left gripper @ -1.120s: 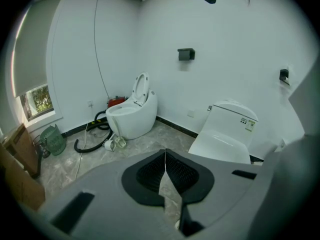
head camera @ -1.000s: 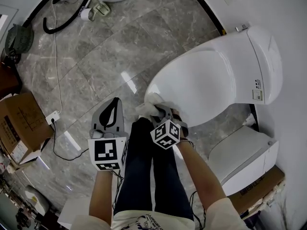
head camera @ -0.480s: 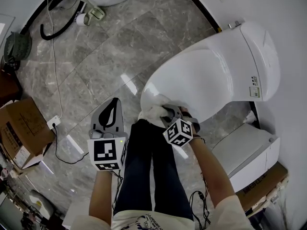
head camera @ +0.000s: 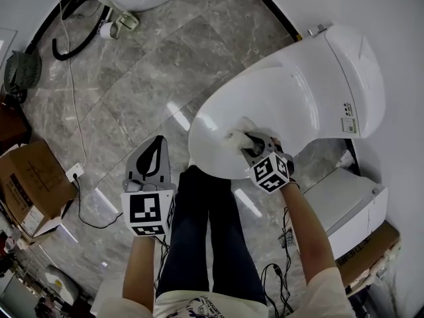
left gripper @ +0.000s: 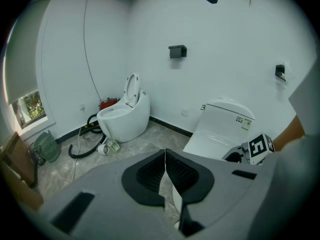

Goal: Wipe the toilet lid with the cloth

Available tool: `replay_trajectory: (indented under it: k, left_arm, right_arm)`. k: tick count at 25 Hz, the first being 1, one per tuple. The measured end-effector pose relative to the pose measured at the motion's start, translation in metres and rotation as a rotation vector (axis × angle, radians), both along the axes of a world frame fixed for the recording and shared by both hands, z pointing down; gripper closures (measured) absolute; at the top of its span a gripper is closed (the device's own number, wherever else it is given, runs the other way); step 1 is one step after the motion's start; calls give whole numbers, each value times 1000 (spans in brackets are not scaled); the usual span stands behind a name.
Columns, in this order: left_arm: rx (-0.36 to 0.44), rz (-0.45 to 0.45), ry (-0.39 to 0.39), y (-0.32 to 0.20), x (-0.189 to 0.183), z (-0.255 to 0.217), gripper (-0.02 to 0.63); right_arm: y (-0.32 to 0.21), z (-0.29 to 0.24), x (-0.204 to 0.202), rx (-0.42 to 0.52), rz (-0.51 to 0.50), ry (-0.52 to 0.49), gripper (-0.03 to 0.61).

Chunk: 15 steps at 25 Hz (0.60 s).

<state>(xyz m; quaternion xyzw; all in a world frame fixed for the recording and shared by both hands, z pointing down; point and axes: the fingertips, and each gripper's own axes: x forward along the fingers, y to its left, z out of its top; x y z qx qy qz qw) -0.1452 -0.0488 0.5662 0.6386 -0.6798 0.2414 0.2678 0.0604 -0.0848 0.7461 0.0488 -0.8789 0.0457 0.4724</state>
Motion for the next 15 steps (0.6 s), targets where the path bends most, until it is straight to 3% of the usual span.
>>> replay_trajectory:
  k: [15]
  left_arm:
    - [-17, 37, -3, -27, 24, 7, 603]
  right_arm:
    - [-104, -4, 86, 52, 254, 0, 468]
